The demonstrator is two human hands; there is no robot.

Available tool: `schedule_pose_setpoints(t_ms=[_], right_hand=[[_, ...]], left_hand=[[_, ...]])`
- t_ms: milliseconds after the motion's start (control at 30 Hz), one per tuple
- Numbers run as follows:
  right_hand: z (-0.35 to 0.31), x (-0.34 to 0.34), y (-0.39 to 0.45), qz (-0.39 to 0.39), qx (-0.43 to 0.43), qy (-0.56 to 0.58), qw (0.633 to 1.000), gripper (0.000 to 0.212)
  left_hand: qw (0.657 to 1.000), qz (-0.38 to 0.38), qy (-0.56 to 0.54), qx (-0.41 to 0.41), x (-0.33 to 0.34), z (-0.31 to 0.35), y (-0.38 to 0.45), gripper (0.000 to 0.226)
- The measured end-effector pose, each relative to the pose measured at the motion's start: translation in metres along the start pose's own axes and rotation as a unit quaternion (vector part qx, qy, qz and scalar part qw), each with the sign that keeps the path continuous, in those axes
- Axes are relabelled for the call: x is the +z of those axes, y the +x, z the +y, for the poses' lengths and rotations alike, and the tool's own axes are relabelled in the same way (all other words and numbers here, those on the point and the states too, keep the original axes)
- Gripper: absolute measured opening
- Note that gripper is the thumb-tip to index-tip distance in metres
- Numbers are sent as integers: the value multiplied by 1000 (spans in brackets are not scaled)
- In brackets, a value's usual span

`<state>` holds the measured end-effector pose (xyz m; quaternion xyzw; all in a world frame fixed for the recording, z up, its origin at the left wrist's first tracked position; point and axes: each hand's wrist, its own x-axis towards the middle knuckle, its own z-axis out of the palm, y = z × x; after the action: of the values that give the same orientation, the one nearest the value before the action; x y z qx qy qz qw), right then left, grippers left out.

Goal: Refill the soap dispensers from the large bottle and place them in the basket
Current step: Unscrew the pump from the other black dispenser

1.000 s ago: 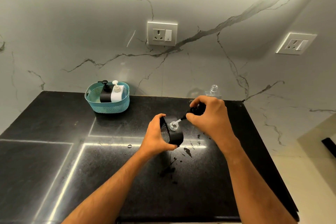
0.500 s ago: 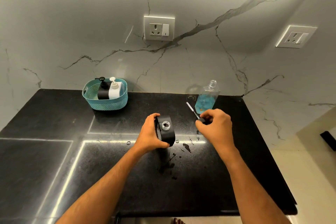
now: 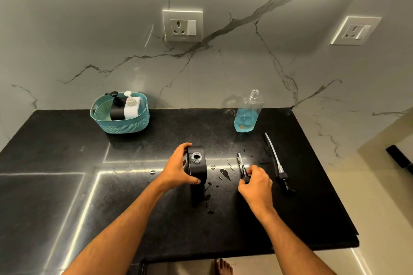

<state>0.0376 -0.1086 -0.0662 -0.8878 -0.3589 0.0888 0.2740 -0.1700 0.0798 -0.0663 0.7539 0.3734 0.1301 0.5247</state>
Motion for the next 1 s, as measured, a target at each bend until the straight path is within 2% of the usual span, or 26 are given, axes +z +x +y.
schedule_pose_setpoints(t_ms=[400,1000], right_hand=[[5,13,6,-20,3,-33,999,26],[8,16,11,-18,6,-41,999,43]], left_hand=[[998,-64,-5,-18,-3,-6,4,130],[998,-66,-11,-8,0,-6,3,144]])
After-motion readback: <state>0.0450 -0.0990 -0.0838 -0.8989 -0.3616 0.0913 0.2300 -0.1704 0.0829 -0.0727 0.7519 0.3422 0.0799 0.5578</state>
